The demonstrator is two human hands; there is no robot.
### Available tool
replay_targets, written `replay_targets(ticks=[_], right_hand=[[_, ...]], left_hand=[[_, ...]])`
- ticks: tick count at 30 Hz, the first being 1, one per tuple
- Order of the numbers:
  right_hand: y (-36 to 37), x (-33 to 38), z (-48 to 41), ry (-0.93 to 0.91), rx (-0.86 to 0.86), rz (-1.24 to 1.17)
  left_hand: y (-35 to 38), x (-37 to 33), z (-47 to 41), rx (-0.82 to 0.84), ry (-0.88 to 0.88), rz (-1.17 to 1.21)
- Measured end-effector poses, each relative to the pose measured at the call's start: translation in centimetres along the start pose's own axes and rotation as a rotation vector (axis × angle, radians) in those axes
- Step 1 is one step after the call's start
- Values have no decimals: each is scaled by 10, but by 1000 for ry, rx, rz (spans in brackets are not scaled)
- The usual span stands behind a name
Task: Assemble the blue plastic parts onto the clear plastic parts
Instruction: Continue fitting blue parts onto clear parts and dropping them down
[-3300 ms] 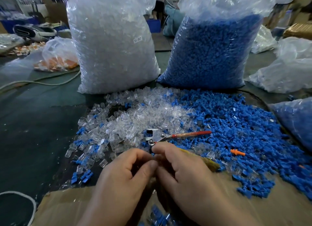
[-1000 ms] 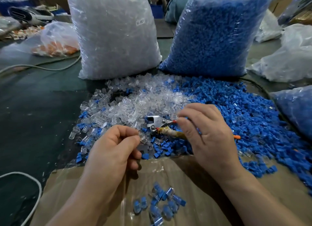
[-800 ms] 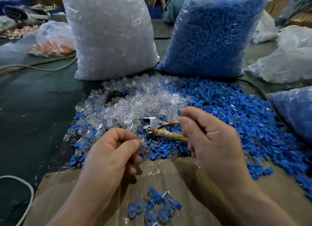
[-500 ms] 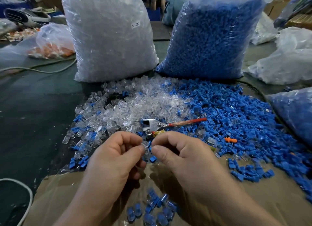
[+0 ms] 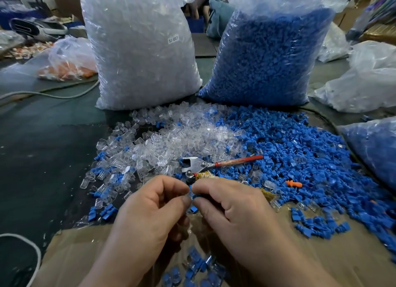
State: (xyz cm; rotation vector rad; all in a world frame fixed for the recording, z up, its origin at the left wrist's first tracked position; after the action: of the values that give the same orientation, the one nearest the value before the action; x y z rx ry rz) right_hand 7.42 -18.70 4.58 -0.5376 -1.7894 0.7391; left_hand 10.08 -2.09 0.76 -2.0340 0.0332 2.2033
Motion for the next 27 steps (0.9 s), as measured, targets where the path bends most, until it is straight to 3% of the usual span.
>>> replay_targets(ticks=[11,17,21,27], right_hand=[[-1,5,3,-32,-27,104],[-3,9,4,-90,-56,119],[-3,9,3,-139,-24,240],[-10,-34,-15,191,80,569]], left_hand=[[1,-4,3,18,26,-20],[0,-10,4,70,-71,163],[1,-11,3,-14,-3,19],[-2,-17,5,-46,-41,-31]])
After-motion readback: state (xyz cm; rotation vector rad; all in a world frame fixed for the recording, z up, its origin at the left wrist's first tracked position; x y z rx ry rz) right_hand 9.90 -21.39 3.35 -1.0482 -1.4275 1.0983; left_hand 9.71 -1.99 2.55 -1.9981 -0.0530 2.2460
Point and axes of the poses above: each hand's wrist, its own z-axis away from the middle knuckle, its own y-axis out of the palm, x = y × z, the point moved 2 cm from there along -z, towards the middle knuckle, and after that the axes turned 1 degree about z, right-handed, at the moved point
